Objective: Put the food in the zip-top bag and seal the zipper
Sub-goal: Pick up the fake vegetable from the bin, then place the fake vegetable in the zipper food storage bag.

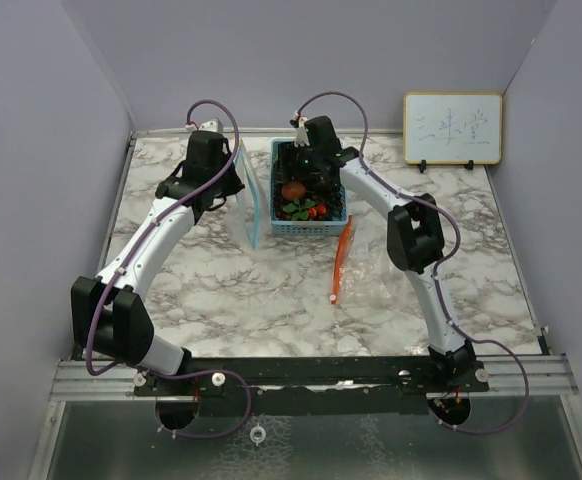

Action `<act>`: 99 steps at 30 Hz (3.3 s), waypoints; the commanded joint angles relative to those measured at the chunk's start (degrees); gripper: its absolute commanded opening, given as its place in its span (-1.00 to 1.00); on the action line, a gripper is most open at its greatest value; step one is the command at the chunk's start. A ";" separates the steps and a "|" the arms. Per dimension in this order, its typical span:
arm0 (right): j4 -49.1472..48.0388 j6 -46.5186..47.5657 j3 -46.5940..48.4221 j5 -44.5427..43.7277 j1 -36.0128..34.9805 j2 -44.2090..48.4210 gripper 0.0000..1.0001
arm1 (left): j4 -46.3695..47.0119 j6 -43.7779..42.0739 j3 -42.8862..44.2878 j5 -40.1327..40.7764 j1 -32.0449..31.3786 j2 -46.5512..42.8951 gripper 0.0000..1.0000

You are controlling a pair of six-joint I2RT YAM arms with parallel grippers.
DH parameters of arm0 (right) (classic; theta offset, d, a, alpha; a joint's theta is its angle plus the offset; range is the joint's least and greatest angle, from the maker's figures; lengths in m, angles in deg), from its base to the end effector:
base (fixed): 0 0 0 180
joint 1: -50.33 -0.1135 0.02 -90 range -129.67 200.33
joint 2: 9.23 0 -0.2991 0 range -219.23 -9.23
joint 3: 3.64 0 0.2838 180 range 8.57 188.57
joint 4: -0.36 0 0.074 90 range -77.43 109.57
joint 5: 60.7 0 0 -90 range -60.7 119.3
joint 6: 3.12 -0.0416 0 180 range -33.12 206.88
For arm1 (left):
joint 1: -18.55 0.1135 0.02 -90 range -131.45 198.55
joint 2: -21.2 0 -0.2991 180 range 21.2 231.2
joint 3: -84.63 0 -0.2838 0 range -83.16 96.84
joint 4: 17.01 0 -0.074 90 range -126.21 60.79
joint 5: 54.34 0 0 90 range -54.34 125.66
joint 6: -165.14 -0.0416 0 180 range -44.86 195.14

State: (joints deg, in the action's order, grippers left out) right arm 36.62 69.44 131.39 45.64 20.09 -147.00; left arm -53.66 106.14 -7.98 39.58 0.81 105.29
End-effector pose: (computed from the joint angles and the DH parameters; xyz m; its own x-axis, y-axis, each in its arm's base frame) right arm 0.5241 0.3191 0.2293 -0.7201 -0.0869 -0.6884 -0.4783 0.7809 0.4018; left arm 0.3523 -0.1097 0.3638 -0.5774 -0.3548 -0.7354 -0.0557 0.9157 -0.3980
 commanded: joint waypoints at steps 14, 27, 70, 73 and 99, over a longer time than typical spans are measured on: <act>-4.10 -3.56 4.90 -9.97 -1.31 -3.78 0.33 | 1.63 0.51 11.26 -1.40 -0.08 -0.36 -1.00; -3.98 -6.39 4.49 -10.99 -1.22 -5.09 0.00 | 1.63 0.51 10.27 -1.40 -1.26 2.83 -1.00; -27.06 -19.31 -26.46 38.19 -6.75 27.63 -0.63 | -14.95 -8.43 19.48 2.39 -1.28 5.63 -1.00; -28.49 -20.30 -27.22 34.49 -6.76 26.42 -0.65 | -15.50 -7.55 19.79 1.01 -1.25 4.86 -1.00; -6.80 -8.66 -10.70 4.41 -11.47 17.01 0.09 | -11.00 2.25 10.14 -10.21 0.65 -1.90 -1.00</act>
State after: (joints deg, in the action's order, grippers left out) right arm 25.91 55.89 117.07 52.20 12.53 -129.30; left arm -67.10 106.84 2.36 30.58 1.25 104.22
